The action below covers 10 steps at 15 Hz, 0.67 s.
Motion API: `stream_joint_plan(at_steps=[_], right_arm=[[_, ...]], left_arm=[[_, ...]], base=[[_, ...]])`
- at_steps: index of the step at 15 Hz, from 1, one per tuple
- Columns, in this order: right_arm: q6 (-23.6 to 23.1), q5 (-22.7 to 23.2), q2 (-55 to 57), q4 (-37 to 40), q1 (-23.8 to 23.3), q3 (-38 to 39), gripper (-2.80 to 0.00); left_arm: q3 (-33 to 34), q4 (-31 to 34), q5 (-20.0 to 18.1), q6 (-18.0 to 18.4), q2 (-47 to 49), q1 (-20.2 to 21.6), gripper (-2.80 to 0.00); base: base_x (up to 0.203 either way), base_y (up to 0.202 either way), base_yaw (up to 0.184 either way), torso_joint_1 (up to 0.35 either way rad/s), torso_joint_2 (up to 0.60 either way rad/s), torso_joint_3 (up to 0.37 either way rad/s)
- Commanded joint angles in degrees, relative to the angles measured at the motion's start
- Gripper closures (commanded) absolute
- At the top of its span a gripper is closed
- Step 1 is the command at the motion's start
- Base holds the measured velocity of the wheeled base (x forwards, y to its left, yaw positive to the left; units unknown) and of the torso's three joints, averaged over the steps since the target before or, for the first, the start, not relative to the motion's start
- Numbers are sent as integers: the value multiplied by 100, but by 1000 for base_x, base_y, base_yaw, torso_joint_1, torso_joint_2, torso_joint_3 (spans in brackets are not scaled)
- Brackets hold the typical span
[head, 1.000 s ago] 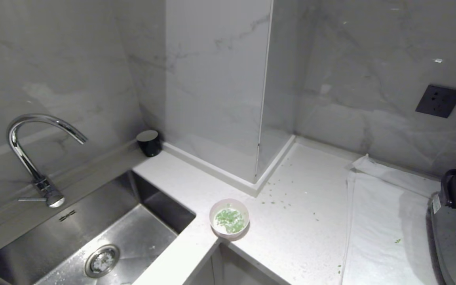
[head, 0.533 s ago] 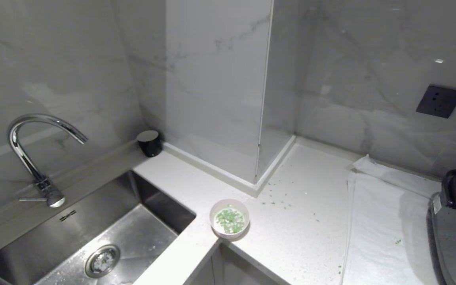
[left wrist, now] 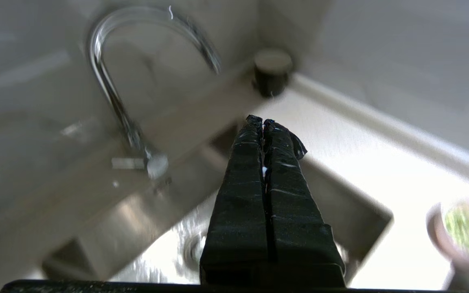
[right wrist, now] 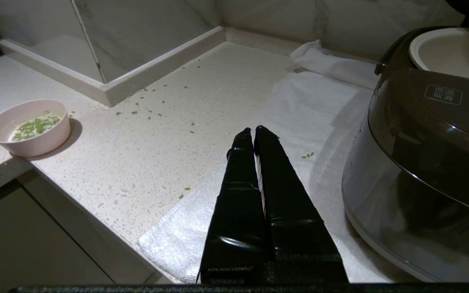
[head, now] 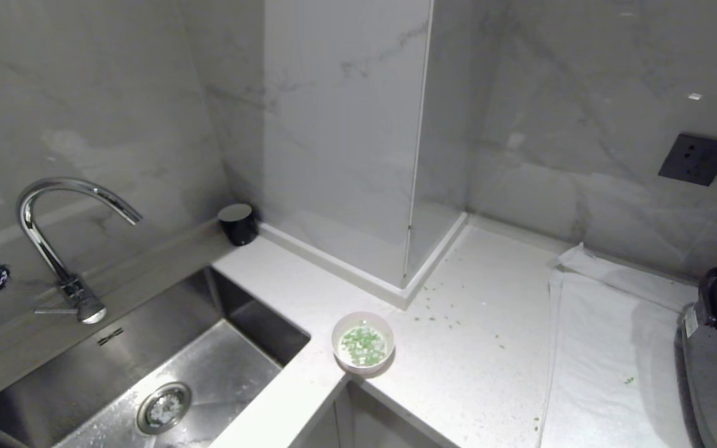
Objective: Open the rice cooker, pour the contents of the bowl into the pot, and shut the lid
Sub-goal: Pick up the bowl on the table
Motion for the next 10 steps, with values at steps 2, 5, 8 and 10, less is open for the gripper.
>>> stream_joint_plan(at_steps=[2, 5, 8, 10], right_arm=[[0, 3, 0, 0, 9, 9, 0], [0, 3, 0, 0, 9, 9, 0], [0, 3, 0, 3, 9, 9, 0], [0, 3, 0, 2, 9, 9, 0]], left_arm=[[-870, -751, 486, -237, 2185, -704, 0], [-888, -945, 745, -439, 2237, -898, 0], [-886, -945, 754, -430, 2228, -898, 0], [-886, -945, 754, -439, 2219, -898, 0]], base=[[0, 0, 0, 0, 0, 0], [0, 0, 0, 0, 0, 0], [0, 0, 0, 0, 0, 0], [0, 0, 0, 0, 0, 0]])
